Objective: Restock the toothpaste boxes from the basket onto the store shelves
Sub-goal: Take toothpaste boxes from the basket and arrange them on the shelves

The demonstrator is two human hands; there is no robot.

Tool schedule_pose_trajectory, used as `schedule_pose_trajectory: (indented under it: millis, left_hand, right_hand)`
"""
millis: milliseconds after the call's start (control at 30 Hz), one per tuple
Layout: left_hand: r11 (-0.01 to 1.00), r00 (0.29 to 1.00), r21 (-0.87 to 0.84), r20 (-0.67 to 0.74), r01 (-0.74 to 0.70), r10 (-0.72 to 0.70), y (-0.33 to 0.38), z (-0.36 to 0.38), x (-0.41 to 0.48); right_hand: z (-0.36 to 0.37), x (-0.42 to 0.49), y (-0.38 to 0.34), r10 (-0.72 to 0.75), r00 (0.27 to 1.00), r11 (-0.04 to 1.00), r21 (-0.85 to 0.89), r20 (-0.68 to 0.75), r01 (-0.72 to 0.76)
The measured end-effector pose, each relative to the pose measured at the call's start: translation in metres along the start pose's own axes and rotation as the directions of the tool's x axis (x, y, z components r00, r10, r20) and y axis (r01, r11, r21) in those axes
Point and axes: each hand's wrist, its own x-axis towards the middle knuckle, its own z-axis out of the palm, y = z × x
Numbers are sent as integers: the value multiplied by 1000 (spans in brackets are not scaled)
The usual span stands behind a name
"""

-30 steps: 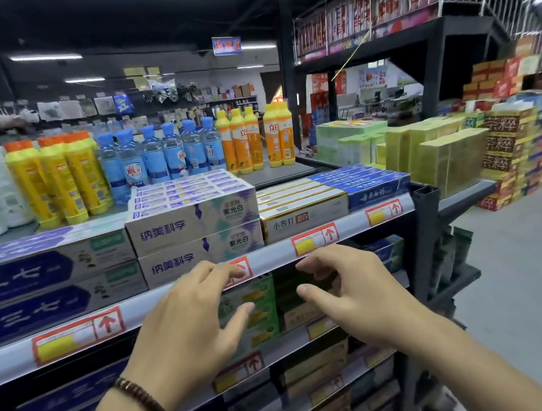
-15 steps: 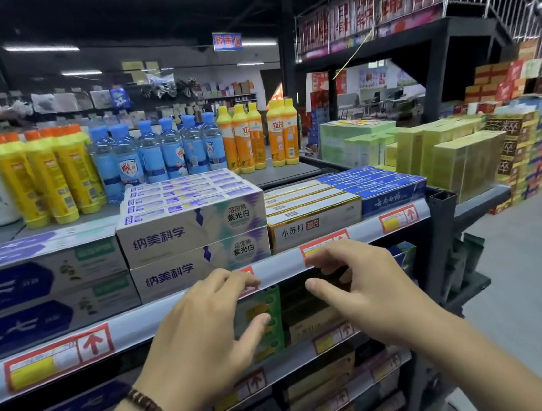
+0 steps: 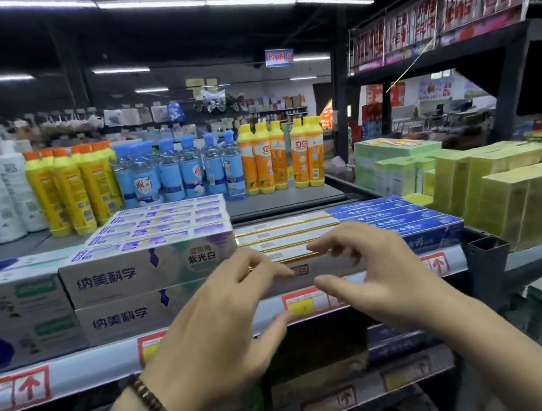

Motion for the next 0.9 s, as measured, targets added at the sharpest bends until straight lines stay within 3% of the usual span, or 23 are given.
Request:
schedule_pose_trajectory:
  millis: [167,300,500,700,900]
  left_hand:
    - [996,1000,83,-15,11,-10,17,18,35]
    - [970,999,241,-2,39,-40,24,30,62]
    - [887,982,457,128,67,-140,26,31,106]
    - [927,900,328,323,183,-292,33,47,123]
    - [911,884,347,322,224,-339,33,57,127]
  right_hand:
    - [-22,47,39,-49,996,998,30,76,46]
    - [-25,93,62,-47,983,996,-71,176,60]
    - [-23,133,92,-4,946,983,-172,324,63]
    - [-5,154,115,79,900,969,-246,429,32]
    - [10,171,116,99,866,959,-280,491,49]
